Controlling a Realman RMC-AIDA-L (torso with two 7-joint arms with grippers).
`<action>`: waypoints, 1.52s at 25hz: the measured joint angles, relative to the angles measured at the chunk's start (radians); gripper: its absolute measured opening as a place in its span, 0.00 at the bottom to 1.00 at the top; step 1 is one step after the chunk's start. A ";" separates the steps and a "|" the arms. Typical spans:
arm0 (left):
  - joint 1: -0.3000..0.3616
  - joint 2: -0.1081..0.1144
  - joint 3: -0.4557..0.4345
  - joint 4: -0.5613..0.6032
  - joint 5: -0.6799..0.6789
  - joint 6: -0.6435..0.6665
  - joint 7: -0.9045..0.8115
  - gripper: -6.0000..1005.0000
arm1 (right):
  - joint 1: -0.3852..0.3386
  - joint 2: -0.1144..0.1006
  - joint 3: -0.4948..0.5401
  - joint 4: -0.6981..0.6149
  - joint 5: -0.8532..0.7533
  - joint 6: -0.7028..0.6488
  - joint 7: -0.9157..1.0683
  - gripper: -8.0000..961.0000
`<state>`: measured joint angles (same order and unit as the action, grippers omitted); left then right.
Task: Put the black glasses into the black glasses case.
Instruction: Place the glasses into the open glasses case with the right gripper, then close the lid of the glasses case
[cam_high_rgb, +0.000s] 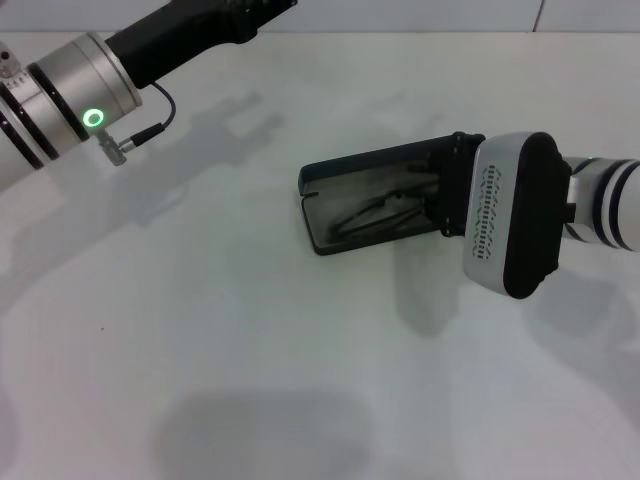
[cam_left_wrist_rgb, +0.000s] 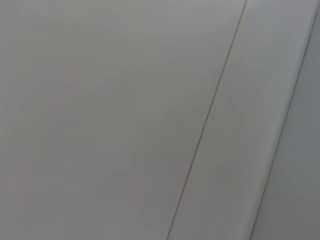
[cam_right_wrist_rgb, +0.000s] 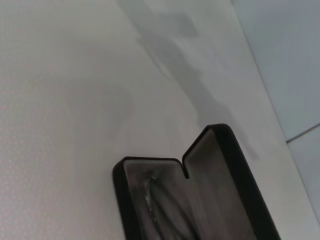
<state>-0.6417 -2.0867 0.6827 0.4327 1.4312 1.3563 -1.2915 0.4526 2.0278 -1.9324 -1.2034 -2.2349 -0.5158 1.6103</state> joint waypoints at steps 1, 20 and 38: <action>0.000 0.000 0.000 0.000 0.000 0.000 -0.001 0.63 | -0.004 0.000 -0.001 -0.001 0.000 0.001 0.000 0.15; -0.058 -0.001 0.014 -0.019 0.019 -0.072 0.011 0.63 | 0.015 -0.005 0.241 0.091 0.372 -0.388 -0.097 0.22; -0.055 0.002 0.024 -0.026 0.023 -0.075 0.011 0.63 | 0.063 -0.010 0.352 0.179 0.460 -0.536 -0.129 0.27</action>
<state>-0.6971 -2.0845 0.7069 0.4065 1.4538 1.2810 -1.2806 0.5152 2.0176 -1.5803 -1.0245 -1.7749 -1.0520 1.4808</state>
